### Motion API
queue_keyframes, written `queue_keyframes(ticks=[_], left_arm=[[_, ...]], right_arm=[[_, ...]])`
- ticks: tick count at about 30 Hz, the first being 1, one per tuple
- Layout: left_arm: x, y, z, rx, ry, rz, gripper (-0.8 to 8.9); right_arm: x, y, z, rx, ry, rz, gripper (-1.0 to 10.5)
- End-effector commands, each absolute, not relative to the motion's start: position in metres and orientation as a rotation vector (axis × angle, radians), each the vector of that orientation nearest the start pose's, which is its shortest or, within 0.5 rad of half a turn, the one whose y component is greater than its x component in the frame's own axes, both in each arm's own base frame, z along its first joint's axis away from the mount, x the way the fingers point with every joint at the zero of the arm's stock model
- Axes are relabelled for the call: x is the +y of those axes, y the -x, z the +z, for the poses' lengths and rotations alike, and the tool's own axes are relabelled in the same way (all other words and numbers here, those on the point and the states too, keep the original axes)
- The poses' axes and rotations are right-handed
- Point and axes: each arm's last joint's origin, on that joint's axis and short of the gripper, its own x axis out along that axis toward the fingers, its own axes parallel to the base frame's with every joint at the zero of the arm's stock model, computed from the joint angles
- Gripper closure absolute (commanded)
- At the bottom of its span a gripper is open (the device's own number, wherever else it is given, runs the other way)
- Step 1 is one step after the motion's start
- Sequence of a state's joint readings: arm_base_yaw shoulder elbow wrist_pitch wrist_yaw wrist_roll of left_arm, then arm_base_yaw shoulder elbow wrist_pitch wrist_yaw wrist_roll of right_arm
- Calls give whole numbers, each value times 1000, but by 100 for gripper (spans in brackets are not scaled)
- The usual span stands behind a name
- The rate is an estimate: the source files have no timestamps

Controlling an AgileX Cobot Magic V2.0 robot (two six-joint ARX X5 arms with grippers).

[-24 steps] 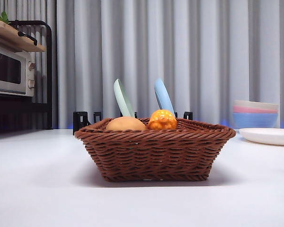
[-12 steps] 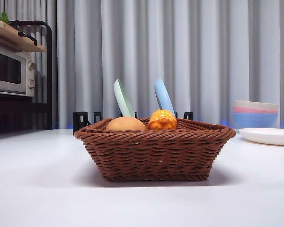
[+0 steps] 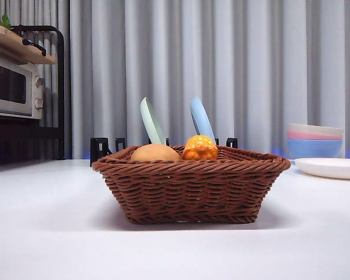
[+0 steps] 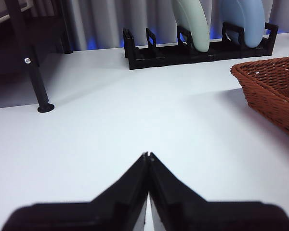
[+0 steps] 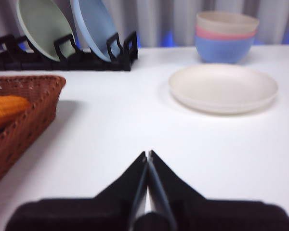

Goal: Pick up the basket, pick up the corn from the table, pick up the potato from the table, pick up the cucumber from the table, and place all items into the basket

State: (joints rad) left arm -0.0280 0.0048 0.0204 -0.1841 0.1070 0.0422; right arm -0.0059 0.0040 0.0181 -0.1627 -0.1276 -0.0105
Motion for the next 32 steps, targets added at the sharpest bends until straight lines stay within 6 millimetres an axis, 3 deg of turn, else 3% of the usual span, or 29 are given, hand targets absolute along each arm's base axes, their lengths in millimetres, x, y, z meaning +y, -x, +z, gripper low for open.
queue_keyframes(ticks=[1,32], left_arm=[[-5,-96,148,172,-45,-134,814],[-5,-96,148,172,-45,-134,814]], right_arm=[[3,-96,149,167,-18,122,946],[3,-96,149,169,-39,117,945]])
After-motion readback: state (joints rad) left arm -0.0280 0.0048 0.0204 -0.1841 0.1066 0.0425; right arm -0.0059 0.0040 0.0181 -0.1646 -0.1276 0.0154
